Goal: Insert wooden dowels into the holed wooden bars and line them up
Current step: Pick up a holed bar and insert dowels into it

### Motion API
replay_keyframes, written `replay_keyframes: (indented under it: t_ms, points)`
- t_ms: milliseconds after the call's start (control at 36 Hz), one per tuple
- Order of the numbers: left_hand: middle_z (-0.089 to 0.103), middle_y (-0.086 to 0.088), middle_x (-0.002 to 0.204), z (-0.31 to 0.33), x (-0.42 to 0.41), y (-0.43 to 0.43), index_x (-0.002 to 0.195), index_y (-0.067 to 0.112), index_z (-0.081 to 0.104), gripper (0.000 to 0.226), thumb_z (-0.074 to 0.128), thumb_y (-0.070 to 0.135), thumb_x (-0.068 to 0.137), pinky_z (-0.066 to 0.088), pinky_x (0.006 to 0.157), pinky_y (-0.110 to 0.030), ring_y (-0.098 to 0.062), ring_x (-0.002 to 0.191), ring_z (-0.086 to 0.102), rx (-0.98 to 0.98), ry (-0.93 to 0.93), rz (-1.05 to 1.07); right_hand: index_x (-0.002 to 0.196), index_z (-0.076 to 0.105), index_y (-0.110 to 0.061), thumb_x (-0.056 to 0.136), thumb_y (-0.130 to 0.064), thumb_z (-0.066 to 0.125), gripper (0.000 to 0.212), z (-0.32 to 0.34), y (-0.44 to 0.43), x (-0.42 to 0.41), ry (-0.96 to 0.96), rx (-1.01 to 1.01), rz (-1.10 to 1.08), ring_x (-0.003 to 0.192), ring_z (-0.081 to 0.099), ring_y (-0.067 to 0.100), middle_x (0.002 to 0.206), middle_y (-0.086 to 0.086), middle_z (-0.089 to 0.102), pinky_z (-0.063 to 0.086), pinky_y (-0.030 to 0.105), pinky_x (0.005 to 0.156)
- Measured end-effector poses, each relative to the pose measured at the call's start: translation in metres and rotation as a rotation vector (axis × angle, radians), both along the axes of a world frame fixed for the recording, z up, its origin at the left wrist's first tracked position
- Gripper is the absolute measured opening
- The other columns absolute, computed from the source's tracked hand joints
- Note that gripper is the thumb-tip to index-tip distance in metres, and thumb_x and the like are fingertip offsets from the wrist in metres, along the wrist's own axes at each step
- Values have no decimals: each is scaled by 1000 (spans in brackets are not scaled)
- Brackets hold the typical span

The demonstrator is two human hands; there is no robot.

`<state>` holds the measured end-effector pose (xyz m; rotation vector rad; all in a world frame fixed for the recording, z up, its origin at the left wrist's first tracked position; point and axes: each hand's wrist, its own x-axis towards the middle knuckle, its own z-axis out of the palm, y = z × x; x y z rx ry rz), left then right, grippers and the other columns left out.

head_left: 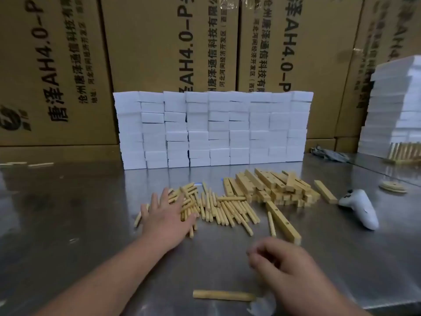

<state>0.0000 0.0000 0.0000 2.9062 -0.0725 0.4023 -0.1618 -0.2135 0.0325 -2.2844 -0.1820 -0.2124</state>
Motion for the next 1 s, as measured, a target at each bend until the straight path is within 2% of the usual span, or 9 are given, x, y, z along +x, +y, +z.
replay_keyframes:
  t_ms: [83, 167, 222, 417, 528, 583, 639, 695, 1000]
  points:
    - [6, 2, 156, -6, 7, -1, 141, 45, 23, 70, 18, 75, 78, 2, 112, -53, -26, 142, 1, 30, 9, 24, 96, 61, -33, 88, -34, 52, 11, 0, 9, 39, -52, -159, -97, 83, 56, 2, 90, -12, 62, 50, 28, 80]
    - [14, 2, 155, -10, 11, 4, 139, 45, 26, 65, 22, 72, 80, 4, 112, -51, -23, 142, 3, 59, 8, -2, 122, 54, -28, 91, -35, 47, 32, -1, 21, 78, -61, -293, -175, 107, 53, 11, 118, -9, 55, 46, 33, 92]
    - [14, 2, 155, -10, 12, 5, 140, 45, 22, 64, 24, 69, 81, 5, 113, -50, -22, 143, 3, 76, 35, -18, 126, 52, -23, 91, -33, 43, 36, 0, 23, 105, -77, -420, -226, 114, 49, 18, 125, -2, 51, 42, 34, 92]
    - [6, 6, 156, -6, 12, 7, 145, 40, 11, 65, 25, 65, 86, 8, 114, -47, -19, 143, 5, 64, 121, -64, 112, 56, -14, 91, -18, 41, 26, 19, 1, 182, 30, -641, -420, 88, 55, 20, 105, 4, 56, 53, 35, 77]
    - [8, 7, 155, -7, 11, 5, 145, 41, 8, 64, 26, 62, 87, 7, 114, -47, -17, 142, 5, 75, 114, -109, 120, 52, -14, 90, -22, 44, 32, 24, -8, 224, 12, -757, -457, 98, 53, 24, 115, 7, 56, 45, 34, 73]
    - [5, 7, 156, -7, 10, 4, 145, 42, 5, 65, 27, 62, 87, 3, 114, -46, -16, 143, 1, 74, 104, -120, 110, 53, -15, 90, -21, 42, 24, 24, -9, 241, 16, -852, -483, 92, 50, 24, 107, 6, 57, 37, 34, 71]
    - [3, 7, 156, -7, 10, 4, 144, 43, 3, 64, 26, 62, 87, 0, 115, -46, -15, 143, -2, 76, 93, -125, 90, 50, -16, 88, -18, 41, 9, 20, -8, 253, 32, -922, -508, 78, 47, 20, 86, 2, 54, 35, 32, 68]
    - [2, 8, 156, -7, 10, 4, 144, 44, 3, 64, 25, 63, 87, -1, 115, -45, -15, 143, -3, 72, 94, -127, 73, 44, -15, 86, -13, 43, 13, 16, -4, 261, 53, -967, -517, 65, 46, 14, 72, -1, 50, 34, 29, 63]
    - [16, 11, 153, -5, 9, 6, 143, 37, 24, 56, 28, 57, 91, 6, 113, -38, -12, 141, 7, -31, 40, -174, 70, 42, -16, 85, -10, 47, 17, 14, -1, 273, 81, -1023, -529, 61, 42, 13, 69, -1, 49, 33, 27, 66]
